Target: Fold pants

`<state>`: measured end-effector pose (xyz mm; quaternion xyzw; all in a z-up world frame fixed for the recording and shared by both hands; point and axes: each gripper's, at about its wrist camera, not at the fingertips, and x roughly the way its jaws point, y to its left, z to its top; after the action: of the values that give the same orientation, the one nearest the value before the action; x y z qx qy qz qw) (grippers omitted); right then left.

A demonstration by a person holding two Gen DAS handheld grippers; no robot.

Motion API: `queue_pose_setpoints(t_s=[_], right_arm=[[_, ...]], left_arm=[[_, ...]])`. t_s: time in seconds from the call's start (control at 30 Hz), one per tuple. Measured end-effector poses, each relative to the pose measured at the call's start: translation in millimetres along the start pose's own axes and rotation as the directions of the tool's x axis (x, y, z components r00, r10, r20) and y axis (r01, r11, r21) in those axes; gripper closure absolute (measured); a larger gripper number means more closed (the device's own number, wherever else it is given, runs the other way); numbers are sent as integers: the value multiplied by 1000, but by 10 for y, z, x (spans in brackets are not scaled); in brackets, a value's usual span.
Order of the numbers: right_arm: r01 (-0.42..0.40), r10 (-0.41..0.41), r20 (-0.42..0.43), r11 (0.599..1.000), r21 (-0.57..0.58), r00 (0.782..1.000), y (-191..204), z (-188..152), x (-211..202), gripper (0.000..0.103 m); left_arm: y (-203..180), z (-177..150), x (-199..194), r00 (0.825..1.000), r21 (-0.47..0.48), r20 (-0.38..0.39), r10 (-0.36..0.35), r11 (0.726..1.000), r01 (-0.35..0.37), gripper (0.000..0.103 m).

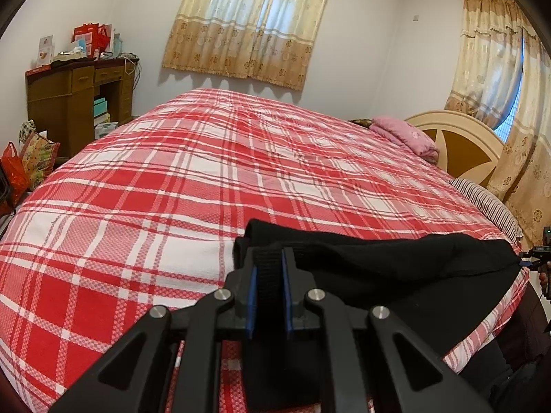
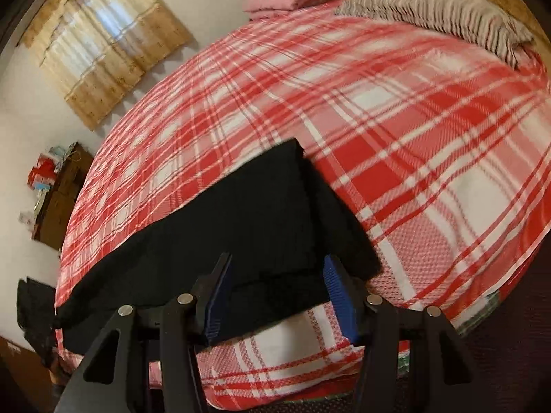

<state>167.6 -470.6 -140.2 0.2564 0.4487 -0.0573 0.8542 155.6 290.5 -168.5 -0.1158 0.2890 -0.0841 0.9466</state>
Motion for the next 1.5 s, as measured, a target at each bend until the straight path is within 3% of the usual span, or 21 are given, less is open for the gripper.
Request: queue_pose_setpoints(t_s=[0.03,0.13,0.17,0.37,0.5,0.63,0.87,1.03,1.2,1.23,1.27,1.3,1.37,1.5], right_arm=[[-2,2,6,1000,-1,1000,15,12,3,52],[19,-19,25,1000,-24,1000,74,69,27,78],[29,-28,33,999,-36,999,93,92,35,95],[-35,44,129,997,-67,991,246,288,-180,98],[-100,119,218,990,-99,969,359,400,-558,98],[-98,117,256,991,-87,960,264,405,-741,98],[-22,27,141,999,-36,990,-159,188,-309,98],[8,-8,110,1000,-1,994,-386,73,-185,98],[73,-67,89,995,-68,994,-297,58,-183,97],[90,-83,90,993,-83,993,-259,52,-192,95],[130,-121,89,987,-94,989,-219,45,-206,85],[175,-165,100,979,-105,981,-178,37,-245,68],[232,-215,143,966,-115,966,-108,28,-351,54],[275,-229,230,943,-188,946,253,43,-567,53]], left_arm=[[2,7,5,1000,4,-1,1,1000,-1,90],[3,19,19,1000,6,-1,2,1000,-2,90],[2,25,28,1000,6,1,3,1000,-3,90],[-4,147,43,1000,5,23,8,1000,-8,90],[0,266,-85,998,0,65,-19,1000,19,90],[11,251,-197,996,2,82,-33,999,33,90],[146,-134,-171,998,-26,25,-49,998,50,90],[208,-368,-229,998,-60,24,-59,996,60,87],[178,-352,-254,998,-39,35,-48,998,49,85],[143,-347,-260,999,-16,38,-32,999,33,84],[103,-341,-267,999,9,43,-12,1000,12,83],[47,-335,-281,999,45,46,16,999,-18,83],[-44,-339,-295,997,108,50,54,992,-59,83],[-118,-398,-318,994,200,48,101,974,-108,83]])
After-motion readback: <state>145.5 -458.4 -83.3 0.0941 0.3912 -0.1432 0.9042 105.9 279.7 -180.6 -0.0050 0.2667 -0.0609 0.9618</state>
